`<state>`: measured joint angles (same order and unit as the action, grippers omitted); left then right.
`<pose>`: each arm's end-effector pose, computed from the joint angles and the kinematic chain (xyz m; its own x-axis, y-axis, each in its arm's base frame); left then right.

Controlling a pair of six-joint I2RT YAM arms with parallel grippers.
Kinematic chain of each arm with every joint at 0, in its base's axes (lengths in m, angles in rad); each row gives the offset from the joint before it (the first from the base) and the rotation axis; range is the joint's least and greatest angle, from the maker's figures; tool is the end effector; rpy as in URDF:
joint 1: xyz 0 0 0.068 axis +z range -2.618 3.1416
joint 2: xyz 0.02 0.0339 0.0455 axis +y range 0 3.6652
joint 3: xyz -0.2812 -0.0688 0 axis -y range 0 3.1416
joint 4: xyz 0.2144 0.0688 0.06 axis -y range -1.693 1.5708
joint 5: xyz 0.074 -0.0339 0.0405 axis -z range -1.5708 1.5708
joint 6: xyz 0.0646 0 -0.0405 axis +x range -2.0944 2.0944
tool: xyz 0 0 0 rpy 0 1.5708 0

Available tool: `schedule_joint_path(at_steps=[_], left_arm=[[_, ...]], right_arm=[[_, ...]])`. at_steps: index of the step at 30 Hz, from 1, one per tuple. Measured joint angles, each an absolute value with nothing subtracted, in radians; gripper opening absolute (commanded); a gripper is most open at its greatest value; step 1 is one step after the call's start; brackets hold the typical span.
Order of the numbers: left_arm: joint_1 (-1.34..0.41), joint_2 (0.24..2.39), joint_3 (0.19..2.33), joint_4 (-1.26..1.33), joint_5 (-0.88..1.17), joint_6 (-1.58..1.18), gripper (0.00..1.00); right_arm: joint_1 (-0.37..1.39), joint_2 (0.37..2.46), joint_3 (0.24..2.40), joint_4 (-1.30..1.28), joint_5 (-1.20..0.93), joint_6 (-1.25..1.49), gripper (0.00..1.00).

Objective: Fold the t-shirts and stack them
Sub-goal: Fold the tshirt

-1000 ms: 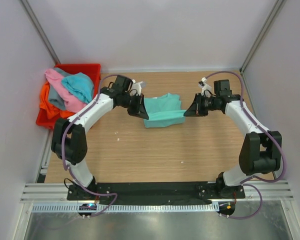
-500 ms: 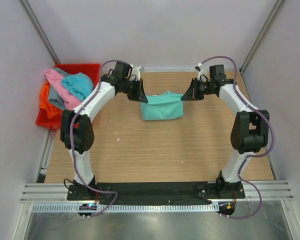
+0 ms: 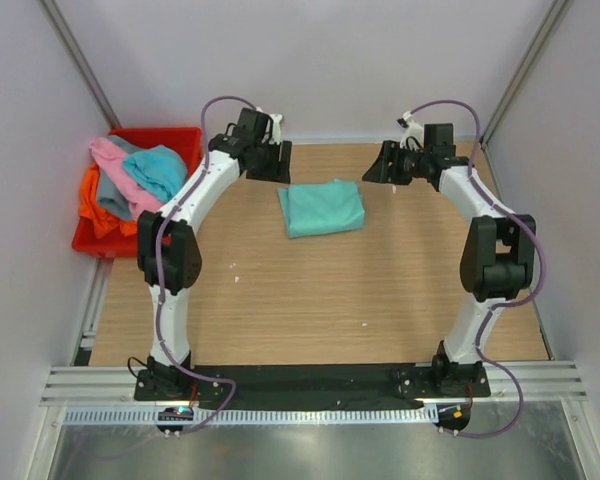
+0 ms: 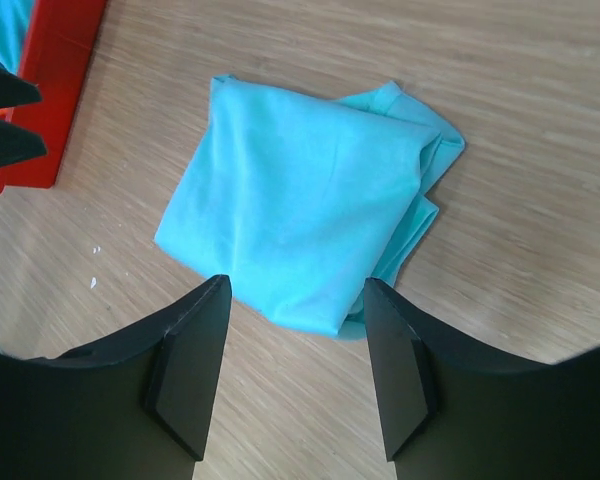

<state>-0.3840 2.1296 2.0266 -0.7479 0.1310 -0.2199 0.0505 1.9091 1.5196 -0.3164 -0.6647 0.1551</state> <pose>0.4414 -0.1875 0.2858 -0.7788 0.0814 -0.6220 0.2883 0.9270 -0.2397 0.4269 0.0615 0.2719 -0.7187 0.0854 -0.6901 -0.4024 0.7583 0.5129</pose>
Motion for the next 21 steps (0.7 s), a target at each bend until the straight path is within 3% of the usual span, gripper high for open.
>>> schedule_joint_path(at_steps=[7, 14, 21], left_arm=[[-0.411, 1.988, 1.982, -0.719, 0.263, -0.216, 0.60], [-0.440, 2.128, 1.995, -0.707, 0.457, -0.213, 0.58], [-0.454, 2.252, 1.924, -0.656, 0.661, -0.290, 0.58]], right_arm=[[0.051, 1.830, 1.508, -0.326, -0.669, 0.062, 0.58], [0.051, 1.999, 1.525, -0.329, -0.818, 0.134, 0.51], [0.051, 2.138, 1.517, -0.306, -0.957, 0.237, 0.50]])
